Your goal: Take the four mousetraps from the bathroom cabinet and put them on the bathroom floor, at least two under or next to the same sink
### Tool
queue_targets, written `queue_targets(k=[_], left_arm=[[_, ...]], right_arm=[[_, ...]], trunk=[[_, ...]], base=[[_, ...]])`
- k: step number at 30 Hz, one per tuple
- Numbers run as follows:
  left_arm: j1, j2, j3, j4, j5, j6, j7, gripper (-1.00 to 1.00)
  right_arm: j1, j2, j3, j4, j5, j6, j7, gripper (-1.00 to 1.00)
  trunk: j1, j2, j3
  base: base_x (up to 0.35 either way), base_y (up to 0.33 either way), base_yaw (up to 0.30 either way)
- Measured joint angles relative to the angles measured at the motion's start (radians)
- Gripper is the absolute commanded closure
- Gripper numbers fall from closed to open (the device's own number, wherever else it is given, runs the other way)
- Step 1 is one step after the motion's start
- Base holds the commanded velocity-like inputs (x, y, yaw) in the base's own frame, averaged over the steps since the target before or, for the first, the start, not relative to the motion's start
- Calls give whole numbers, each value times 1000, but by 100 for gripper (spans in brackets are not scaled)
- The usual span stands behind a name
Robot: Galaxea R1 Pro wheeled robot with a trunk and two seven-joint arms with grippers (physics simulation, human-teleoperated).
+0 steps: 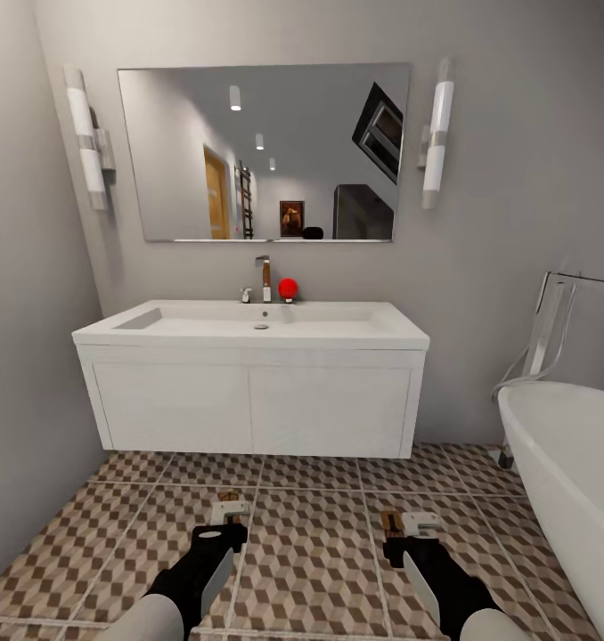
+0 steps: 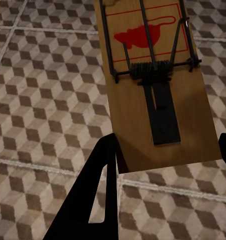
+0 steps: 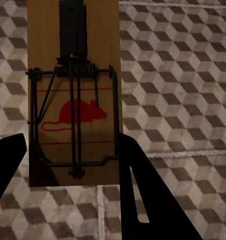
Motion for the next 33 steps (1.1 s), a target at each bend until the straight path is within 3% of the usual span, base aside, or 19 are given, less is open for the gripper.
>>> queue_targets(k=[3, 10, 22, 30, 33], left_arm=[[0, 0, 0, 0, 0, 0, 0, 100], [0, 0, 0, -1, 1, 0, 0, 100], [0, -1, -1, 0, -3, -64, -2, 100], [0, -2, -5, 0, -5, -7, -3, 100], [0, -1, -5, 0, -6, 9, -3, 100]], right_arm=[[0, 0, 0, -1, 0, 0, 1, 100], [0, 0, 0, -4, 0, -3, 1, 100], [0, -4, 0, -7, 2, -22, -10, 100], [0, -4, 0, -7, -1, -24, -19, 100], [0, -5, 0, -7, -1, -24, -20, 100]], trunk=[[0, 0, 0], [27, -49, -22], [73, -133, -59], [103, -189, -85], [105, -190, -96]], base=[[0, 0, 0], [0, 0, 0], [0, 0, 0], [0, 0, 0], [0, 0, 0]])
